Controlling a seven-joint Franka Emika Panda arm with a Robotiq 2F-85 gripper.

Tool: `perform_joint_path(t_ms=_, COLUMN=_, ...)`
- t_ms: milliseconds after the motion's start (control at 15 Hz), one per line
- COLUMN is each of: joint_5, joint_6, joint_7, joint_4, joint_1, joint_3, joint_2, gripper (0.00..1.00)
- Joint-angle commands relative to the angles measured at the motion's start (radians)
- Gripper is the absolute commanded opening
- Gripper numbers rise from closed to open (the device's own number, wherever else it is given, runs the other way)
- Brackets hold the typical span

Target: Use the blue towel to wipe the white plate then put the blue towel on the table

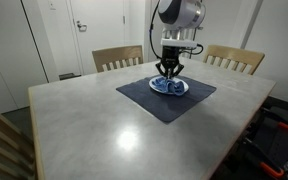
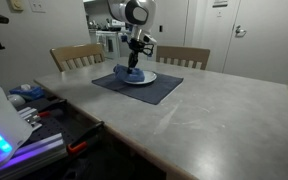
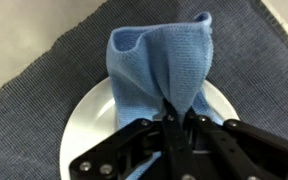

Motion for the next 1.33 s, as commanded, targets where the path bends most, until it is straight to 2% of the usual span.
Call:
perform_joint_path(t_ms=0, joint_5=0.036, joint_6=0.039, joint_7=-0.022, joint_4=-0.022, joint_1=0.016, joint_3=0.028, joint_2=-0.037, gripper=0.03)
perform_joint_path(t_ms=200, joint_5=-0.027, joint_6=0.092, joint_7=-0.049, joint_4=-0.004, joint_1=0.047, joint_3=0.024, joint_2=-0.077, gripper=0.03)
perform_joint_path(t_ms=400, joint_5=-0.058, joint_6=0.089, joint_7=-0.117, joint_4=0.036, joint_1=0.065, joint_3=0.051, joint_2=-0.119, gripper=0.03)
perform_joint_path(t_ms=733, joint_5=-0.153, joint_6=0.058, joint_7=-0.172, joint_4=0.143, joint_1=0.146, joint_3=0.114, joint_2=-0.075, gripper=0.03)
perform_joint_path(t_ms=867, joint_5=-0.172, joint_6=0.041, joint_7=-0.156, joint_4=0.155, joint_1=0.18, joint_3=0.13, joint_2=-0.057, gripper=0.03)
perform_joint_path(t_ms=1067, joint_5=-0.239, joint_6=0.053, joint_7=-0.088, joint_4=0.158, joint_1=0.222, joint_3=0.095, joint_2=-0.029, gripper=0.03)
perform_joint_path(t_ms=1267, joint_5=-0.26, joint_6=0.093, joint_7=-0.033, joint_4=0.163, joint_1=0.223, joint_3=0.068, joint_2=0.004, gripper=0.03)
